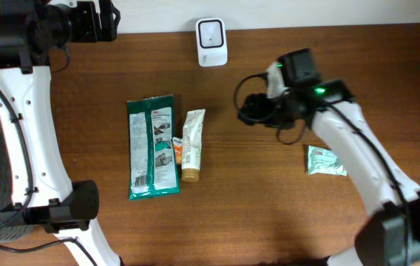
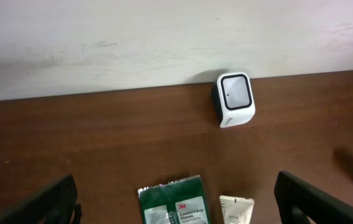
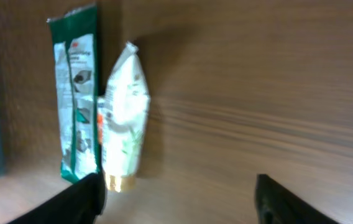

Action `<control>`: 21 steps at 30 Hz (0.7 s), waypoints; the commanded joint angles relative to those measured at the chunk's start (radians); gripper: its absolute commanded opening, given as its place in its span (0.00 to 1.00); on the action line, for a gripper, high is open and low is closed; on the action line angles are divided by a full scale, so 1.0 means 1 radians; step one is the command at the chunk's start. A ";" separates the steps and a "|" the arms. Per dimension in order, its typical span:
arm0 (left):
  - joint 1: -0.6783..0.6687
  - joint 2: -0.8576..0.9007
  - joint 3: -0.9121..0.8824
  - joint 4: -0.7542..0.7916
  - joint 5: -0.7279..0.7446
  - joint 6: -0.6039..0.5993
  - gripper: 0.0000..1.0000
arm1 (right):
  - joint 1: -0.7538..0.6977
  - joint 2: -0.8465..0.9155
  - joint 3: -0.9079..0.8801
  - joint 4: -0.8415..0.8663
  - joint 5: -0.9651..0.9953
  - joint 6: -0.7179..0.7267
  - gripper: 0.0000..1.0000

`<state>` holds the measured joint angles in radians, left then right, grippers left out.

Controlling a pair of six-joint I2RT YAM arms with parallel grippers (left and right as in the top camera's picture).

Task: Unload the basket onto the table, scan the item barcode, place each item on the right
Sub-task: 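Move the right gripper to the white Pantene tube and grasp it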

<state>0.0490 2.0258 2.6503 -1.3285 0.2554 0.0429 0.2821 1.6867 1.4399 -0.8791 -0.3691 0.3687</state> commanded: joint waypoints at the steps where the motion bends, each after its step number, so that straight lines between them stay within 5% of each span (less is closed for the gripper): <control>1: 0.000 -0.023 0.015 0.002 0.011 0.015 0.99 | 0.090 0.121 0.011 0.085 -0.051 0.087 0.70; 8: 0.000 -0.023 0.015 0.002 0.011 0.015 0.99 | 0.208 0.298 0.011 0.281 -0.066 0.200 0.69; 21: 0.000 -0.023 0.015 0.002 0.011 0.015 0.99 | 0.255 0.425 0.010 0.365 -0.135 0.216 0.74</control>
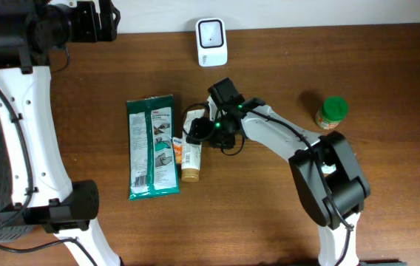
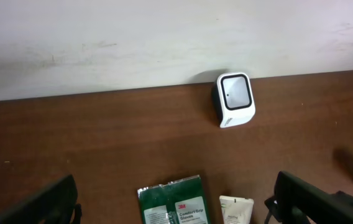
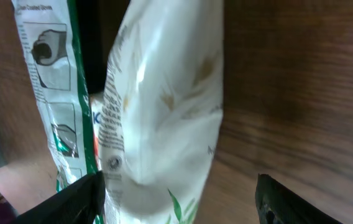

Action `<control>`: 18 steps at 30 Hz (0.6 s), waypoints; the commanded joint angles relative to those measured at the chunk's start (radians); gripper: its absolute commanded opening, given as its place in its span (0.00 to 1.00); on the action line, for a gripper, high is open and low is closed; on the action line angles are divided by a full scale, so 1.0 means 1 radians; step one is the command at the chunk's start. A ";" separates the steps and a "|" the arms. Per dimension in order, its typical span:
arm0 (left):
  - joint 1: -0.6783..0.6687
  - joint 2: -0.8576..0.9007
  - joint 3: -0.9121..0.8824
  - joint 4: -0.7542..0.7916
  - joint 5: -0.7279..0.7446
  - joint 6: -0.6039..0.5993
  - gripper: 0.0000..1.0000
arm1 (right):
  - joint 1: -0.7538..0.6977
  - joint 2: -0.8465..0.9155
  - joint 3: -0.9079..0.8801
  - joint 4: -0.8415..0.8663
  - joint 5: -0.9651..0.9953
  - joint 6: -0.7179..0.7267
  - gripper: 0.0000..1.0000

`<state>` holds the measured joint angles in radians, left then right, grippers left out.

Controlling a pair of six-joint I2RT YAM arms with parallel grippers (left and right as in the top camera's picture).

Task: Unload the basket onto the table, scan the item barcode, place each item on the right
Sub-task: 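Move the right gripper to the white Pantene tube and grasp it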

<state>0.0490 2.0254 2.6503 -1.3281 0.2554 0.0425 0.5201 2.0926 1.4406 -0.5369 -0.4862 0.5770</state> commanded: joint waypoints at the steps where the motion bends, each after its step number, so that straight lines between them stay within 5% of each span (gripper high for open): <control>1: 0.000 -0.023 0.015 0.001 0.011 0.015 0.99 | 0.022 0.027 0.010 0.032 -0.014 0.008 0.74; 6: 0.000 -0.023 0.015 0.001 0.011 0.015 0.99 | 0.042 0.075 0.010 0.045 0.011 0.008 0.73; 12: 0.000 -0.023 0.015 0.001 0.011 0.015 0.99 | 0.043 0.087 0.010 0.071 0.012 0.008 0.49; 18: 0.000 -0.023 0.015 0.001 0.011 0.015 0.99 | 0.034 0.087 0.010 0.065 0.011 0.005 0.06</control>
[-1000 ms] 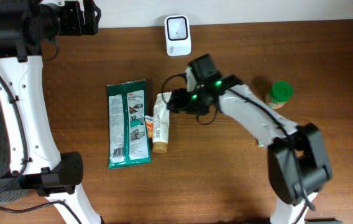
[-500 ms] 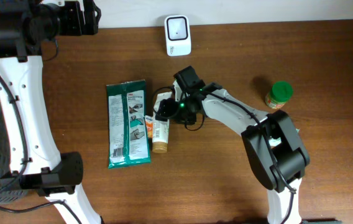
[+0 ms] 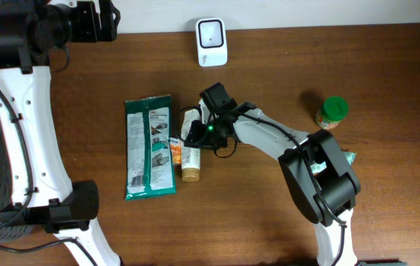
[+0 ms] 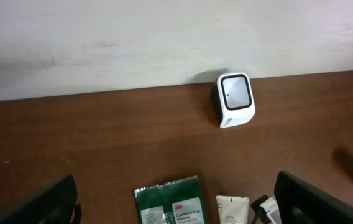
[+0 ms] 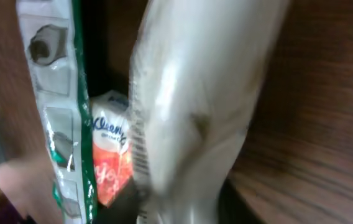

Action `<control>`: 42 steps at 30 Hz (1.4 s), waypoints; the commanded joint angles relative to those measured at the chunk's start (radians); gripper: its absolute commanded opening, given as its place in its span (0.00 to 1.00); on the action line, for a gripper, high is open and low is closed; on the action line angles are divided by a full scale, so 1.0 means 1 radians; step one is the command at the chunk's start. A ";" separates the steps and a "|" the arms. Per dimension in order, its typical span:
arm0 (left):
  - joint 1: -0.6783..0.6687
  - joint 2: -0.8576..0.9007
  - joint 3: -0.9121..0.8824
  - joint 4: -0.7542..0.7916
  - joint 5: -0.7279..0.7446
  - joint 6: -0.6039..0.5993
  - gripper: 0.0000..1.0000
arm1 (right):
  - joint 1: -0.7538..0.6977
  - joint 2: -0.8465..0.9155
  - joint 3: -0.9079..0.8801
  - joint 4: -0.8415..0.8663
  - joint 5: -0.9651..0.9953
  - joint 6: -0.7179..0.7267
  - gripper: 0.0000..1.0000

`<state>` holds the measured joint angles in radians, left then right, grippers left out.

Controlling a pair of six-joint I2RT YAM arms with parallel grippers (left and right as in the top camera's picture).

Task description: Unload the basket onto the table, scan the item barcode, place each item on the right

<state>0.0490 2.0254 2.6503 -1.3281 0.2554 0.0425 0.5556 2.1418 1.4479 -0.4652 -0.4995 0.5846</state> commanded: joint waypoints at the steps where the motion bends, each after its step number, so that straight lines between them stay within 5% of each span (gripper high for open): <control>1: 0.000 -0.023 0.015 0.001 0.011 0.015 0.99 | -0.006 0.037 0.003 -0.012 0.024 -0.004 0.04; 7: 0.000 -0.023 0.015 0.001 0.011 0.015 0.99 | -0.074 -0.018 0.031 -0.142 0.006 -0.145 0.04; 12: 0.000 -0.023 0.015 0.001 0.011 0.015 0.99 | -0.153 -0.079 0.096 -0.350 0.006 -0.291 0.14; 17: 0.000 -0.023 0.015 0.001 0.011 0.015 0.99 | -0.205 -0.081 0.109 -0.454 0.025 -0.346 0.31; 19: 0.000 -0.023 0.015 0.001 0.011 0.015 0.99 | -0.220 -0.081 0.109 -0.475 0.040 -0.369 0.46; 23: 0.000 -0.023 0.015 0.001 0.011 0.015 0.99 | -0.244 -0.085 0.112 -0.488 0.046 -0.369 0.55; 34: 0.000 -0.023 0.015 0.001 0.011 0.015 0.99 | -0.240 -0.163 0.170 -0.553 0.125 -0.367 0.58; 42: 0.000 -0.023 0.015 0.001 0.011 0.015 0.99 | -0.032 -0.154 0.163 -0.553 0.072 -0.293 0.53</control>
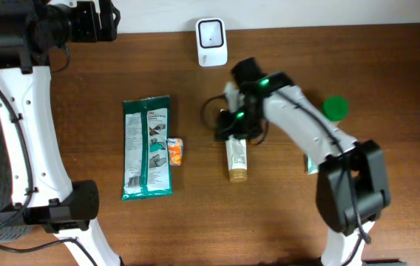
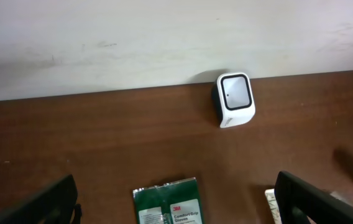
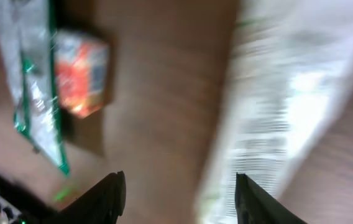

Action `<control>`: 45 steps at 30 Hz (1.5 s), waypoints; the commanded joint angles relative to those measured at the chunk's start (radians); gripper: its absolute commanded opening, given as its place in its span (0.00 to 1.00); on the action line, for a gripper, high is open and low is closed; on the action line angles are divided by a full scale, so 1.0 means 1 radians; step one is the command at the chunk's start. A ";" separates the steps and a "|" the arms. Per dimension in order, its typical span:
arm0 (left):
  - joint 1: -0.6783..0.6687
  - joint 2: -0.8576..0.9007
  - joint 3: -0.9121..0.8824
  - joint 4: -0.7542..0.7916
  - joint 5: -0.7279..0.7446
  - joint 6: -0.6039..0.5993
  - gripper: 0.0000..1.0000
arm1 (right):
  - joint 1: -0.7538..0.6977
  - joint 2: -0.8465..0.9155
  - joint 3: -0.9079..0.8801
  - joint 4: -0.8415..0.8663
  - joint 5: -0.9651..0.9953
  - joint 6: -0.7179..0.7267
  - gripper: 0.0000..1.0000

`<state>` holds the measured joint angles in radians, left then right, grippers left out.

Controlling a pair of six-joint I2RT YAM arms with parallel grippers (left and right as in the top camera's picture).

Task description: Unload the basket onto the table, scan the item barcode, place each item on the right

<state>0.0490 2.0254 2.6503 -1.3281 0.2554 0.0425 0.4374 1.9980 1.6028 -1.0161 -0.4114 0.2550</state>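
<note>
A white barcode scanner (image 1: 211, 42) stands at the back edge, also in the left wrist view (image 2: 234, 99). The white tube with a gold cap (image 1: 237, 159) lies lengthwise at mid table, cap toward the front. My right gripper (image 1: 234, 127) sits over its upper end. In the blurred right wrist view the jaws (image 3: 179, 193) stand apart with bare table between them. There the tube (image 3: 288, 106) runs by the right finger (image 3: 251, 199). My left gripper (image 2: 176, 199) hangs open high at the back left, holding nothing.
A green glove pack (image 1: 147, 148) lies left of centre with a small orange tissue pack (image 1: 174, 150) beside it. A green-lidded jar (image 1: 334, 108) stands at the right. A pale green sachet (image 1: 310, 164) peeks from under the right arm.
The tube lay against the glove pack under my right gripper; now tube and gripper are well to the right, below the scanner. The orange tissue pack lies uncovered. The left arm is unchanged.
My right gripper was open at the right of the scanner, with the tube by the glove pack. It then stood open over the tube's upper end, then low on the tube with the glove pack nudged left. Now the tube lies at mid table.
</note>
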 commanded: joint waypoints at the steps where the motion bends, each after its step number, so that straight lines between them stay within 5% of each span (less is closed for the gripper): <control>1: 0.000 -0.023 0.015 0.001 0.011 0.015 0.99 | 0.115 -0.010 0.000 -0.002 0.005 0.058 0.53; 10: 0.000 -0.023 0.015 0.001 0.011 0.015 0.99 | 0.216 -0.009 -0.145 0.002 0.091 0.147 0.57; 29: 0.000 -0.023 0.015 0.001 0.011 0.015 0.99 | -0.019 -0.009 -0.219 -0.092 0.253 0.146 0.57; 45: 0.002 -0.023 0.015 0.001 0.011 0.015 0.99 | -0.250 -0.009 -0.219 0.393 0.283 -0.016 0.56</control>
<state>0.0490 2.0254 2.6503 -1.3281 0.2554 0.0425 0.2165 1.9980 1.3872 -0.6762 -0.1352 0.2584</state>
